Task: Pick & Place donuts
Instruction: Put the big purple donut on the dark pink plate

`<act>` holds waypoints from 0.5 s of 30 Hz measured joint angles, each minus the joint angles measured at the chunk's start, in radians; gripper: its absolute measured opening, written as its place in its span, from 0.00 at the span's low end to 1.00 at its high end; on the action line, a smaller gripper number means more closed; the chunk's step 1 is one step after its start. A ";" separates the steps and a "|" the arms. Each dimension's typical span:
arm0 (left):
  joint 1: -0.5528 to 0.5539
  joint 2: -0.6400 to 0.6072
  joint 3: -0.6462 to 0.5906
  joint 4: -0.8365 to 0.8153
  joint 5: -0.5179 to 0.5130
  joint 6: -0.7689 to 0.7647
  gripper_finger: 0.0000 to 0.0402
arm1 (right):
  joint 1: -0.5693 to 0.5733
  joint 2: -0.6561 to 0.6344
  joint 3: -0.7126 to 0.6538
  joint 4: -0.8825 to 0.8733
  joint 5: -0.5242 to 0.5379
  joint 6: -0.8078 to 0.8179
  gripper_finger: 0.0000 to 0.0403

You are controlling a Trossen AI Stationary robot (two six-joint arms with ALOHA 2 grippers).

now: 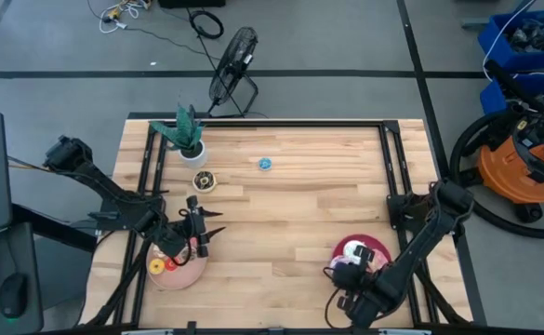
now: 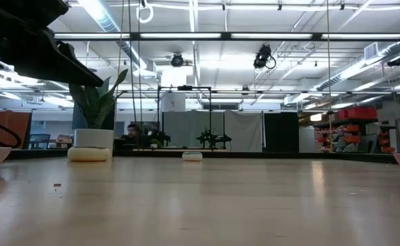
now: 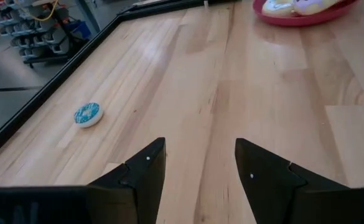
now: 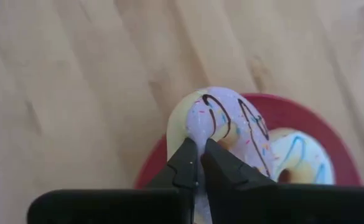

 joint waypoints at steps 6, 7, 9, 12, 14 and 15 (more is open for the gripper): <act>0.000 0.000 0.000 0.000 0.001 0.001 0.50 | 0.022 0.000 0.000 -0.076 0.008 0.006 0.05; 0.000 0.000 0.000 0.000 0.001 0.001 0.50 | 0.025 0.000 0.000 -0.079 0.006 0.007 0.05; 0.000 0.000 0.000 0.000 0.001 0.001 0.50 | 0.032 0.000 0.004 -0.083 0.008 0.007 0.05; 0.000 0.000 0.000 0.002 0.001 0.002 0.50 | 0.037 0.001 0.030 -0.085 0.039 -0.016 0.05; 0.001 0.000 0.000 0.002 0.000 0.002 0.50 | 0.037 0.001 0.048 -0.093 0.063 -0.036 0.05; 0.001 0.000 0.000 0.003 -0.001 0.002 0.50 | 0.036 0.001 0.051 -0.097 0.065 -0.042 0.05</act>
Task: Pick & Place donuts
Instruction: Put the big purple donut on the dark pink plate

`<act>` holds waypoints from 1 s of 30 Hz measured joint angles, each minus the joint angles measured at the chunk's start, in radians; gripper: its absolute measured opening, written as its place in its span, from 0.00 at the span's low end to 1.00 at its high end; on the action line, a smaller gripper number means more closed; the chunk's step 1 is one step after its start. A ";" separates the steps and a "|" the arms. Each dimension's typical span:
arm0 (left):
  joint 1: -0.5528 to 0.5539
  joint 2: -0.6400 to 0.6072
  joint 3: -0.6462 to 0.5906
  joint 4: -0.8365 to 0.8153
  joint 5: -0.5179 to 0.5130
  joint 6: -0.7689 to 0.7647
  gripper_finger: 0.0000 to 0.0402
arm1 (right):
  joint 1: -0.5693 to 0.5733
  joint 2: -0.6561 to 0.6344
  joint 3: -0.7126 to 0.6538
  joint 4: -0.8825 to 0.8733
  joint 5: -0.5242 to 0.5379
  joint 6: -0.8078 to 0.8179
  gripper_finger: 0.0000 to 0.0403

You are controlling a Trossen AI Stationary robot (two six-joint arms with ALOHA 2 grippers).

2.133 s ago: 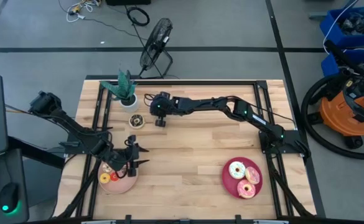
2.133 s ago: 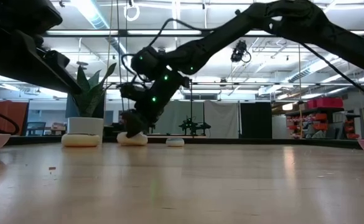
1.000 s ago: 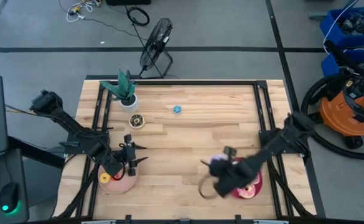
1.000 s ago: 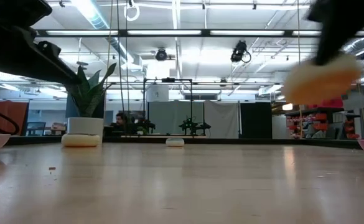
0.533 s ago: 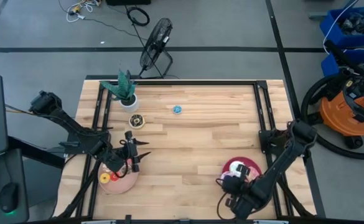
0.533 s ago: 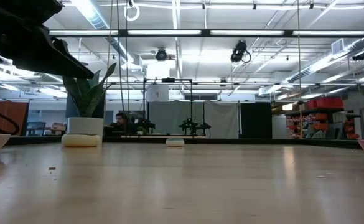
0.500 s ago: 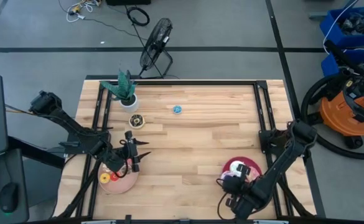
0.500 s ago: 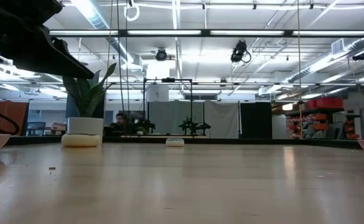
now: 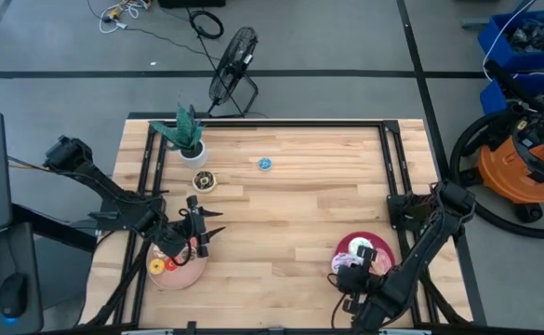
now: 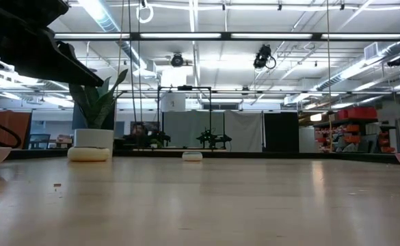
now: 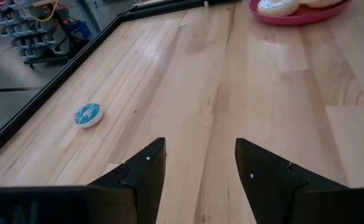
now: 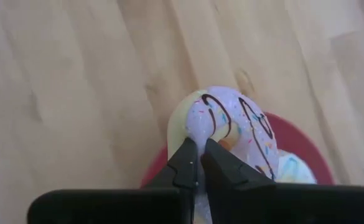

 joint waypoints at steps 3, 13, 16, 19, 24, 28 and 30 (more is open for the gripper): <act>0.000 0.000 0.000 0.000 -0.001 0.000 0.50 | 0.000 0.002 -0.007 -0.020 0.000 -0.003 0.05; 0.000 0.000 0.000 0.002 0.000 -0.003 0.50 | 0.003 0.046 -0.083 0.047 -0.097 0.036 0.05; 0.000 0.000 0.000 0.003 0.000 -0.003 0.50 | 0.003 0.047 -0.100 0.080 -0.118 0.054 0.07; 0.000 0.000 0.000 0.005 0.000 -0.003 0.50 | 0.003 0.047 -0.105 0.080 -0.150 0.093 0.12; 0.000 0.000 0.000 0.011 0.000 -0.003 0.50 | 0.003 0.041 -0.106 0.075 -0.196 0.116 0.32; 0.000 0.000 0.000 0.011 0.000 -0.003 0.50 | 0.003 0.002 -0.096 0.063 -0.201 0.115 0.52; 0.000 0.000 0.000 0.011 0.000 -0.003 0.50 | 0.000 -0.031 -0.084 0.047 -0.192 0.116 0.59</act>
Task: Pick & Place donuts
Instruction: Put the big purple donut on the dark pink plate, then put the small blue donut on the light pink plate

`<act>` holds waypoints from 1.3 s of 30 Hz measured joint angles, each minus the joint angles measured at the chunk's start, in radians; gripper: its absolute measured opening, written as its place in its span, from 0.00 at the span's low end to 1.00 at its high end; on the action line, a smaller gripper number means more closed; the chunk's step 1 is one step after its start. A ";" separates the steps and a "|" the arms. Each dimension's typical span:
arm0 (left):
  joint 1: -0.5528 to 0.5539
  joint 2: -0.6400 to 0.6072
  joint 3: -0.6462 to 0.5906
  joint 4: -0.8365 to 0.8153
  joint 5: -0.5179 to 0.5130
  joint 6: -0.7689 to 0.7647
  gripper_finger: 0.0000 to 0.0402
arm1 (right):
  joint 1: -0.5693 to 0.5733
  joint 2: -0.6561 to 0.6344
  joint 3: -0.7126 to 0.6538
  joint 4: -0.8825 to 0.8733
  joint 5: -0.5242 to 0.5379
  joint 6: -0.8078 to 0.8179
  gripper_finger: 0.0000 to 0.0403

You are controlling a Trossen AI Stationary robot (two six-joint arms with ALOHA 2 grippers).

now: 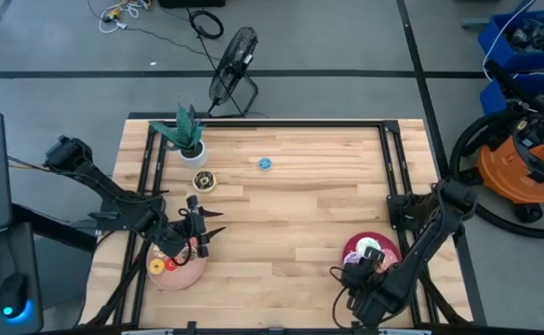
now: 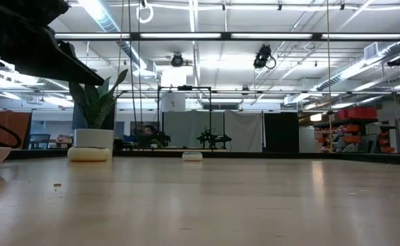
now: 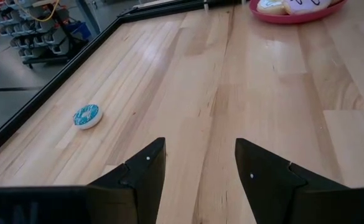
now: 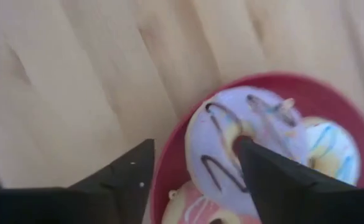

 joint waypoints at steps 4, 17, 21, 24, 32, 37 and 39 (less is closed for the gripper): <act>0.000 0.000 0.000 0.003 0.000 0.000 0.50 | -0.002 -0.072 0.011 -0.026 0.119 -0.015 0.67; 0.014 0.000 0.000 0.002 -0.001 0.025 0.50 | -0.195 -0.157 -0.164 0.305 0.338 -0.504 0.64; 0.050 0.002 -0.001 0.002 -0.001 0.047 0.50 | -0.335 -0.157 -0.345 0.711 0.218 -0.793 0.63; 0.086 0.002 -0.002 -0.001 -0.001 0.068 0.50 | -0.454 -0.157 -0.457 1.028 0.156 -1.014 0.63; 0.241 0.002 -0.002 -0.001 -0.001 0.154 0.50 | -0.861 -0.120 -0.618 1.672 -0.061 -1.406 0.61; 0.341 0.002 -0.002 -0.004 -0.001 0.182 0.50 | -1.056 -0.059 -0.568 1.749 -0.154 -1.511 0.61; 0.373 0.002 -0.002 -0.005 -0.001 0.185 0.50 | -1.108 -0.031 -0.528 1.730 -0.199 -1.531 0.62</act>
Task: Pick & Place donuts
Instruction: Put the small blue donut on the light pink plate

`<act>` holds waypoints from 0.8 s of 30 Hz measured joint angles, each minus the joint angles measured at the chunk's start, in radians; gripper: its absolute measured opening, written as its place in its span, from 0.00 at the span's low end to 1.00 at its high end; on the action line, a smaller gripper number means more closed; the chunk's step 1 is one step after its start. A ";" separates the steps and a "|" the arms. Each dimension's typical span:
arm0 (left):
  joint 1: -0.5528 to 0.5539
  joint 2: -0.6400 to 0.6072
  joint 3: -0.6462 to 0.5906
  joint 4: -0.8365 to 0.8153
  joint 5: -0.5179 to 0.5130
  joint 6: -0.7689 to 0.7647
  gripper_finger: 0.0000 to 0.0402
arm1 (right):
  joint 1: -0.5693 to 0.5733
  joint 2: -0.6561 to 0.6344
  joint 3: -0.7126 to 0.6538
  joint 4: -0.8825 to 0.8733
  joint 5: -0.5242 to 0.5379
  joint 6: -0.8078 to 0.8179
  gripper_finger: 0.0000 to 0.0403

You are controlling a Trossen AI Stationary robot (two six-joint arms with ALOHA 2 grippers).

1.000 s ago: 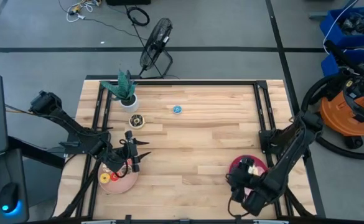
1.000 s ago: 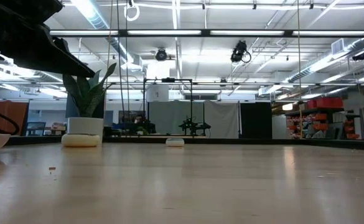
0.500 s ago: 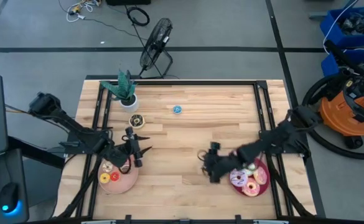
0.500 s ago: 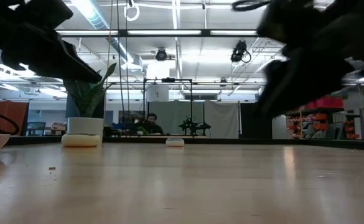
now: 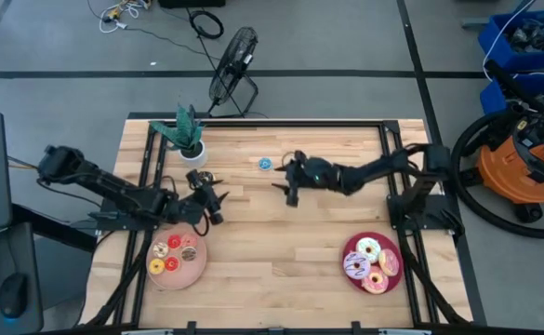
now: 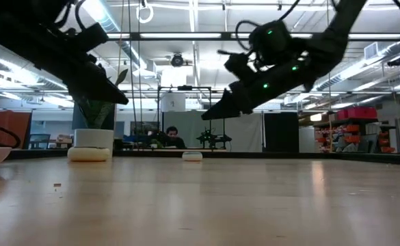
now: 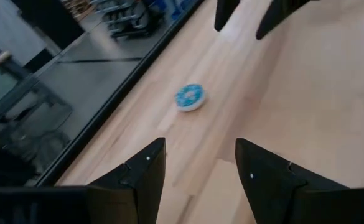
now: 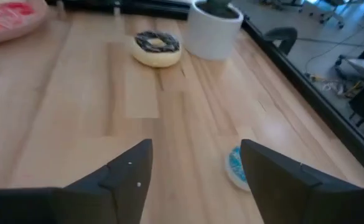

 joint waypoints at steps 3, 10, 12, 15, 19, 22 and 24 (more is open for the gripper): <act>0.041 0.000 0.000 -0.006 0.004 0.000 0.50 | -0.061 0.054 0.069 -0.066 -0.042 -0.018 0.69; 0.090 0.000 0.000 -0.008 0.056 -0.008 0.50 | -0.130 0.189 0.226 -0.169 -0.005 0.017 0.87; 0.092 0.000 0.000 -0.008 0.062 -0.027 0.50 | -0.134 0.228 0.263 -0.171 0.045 0.042 0.89; 0.092 0.000 0.000 -0.008 0.066 -0.040 0.50 | -0.133 0.281 0.314 -0.193 0.130 0.037 0.90; 0.092 0.000 0.000 -0.006 0.066 -0.047 0.50 | -0.119 0.307 0.385 -0.271 0.198 0.042 0.88; 0.092 0.000 0.000 -0.005 0.066 -0.046 0.50 | -0.109 0.314 0.434 -0.399 0.238 0.046 0.87; 0.092 0.000 0.000 0.002 0.065 -0.045 0.50 | -0.110 0.314 0.460 -0.470 0.240 0.046 0.86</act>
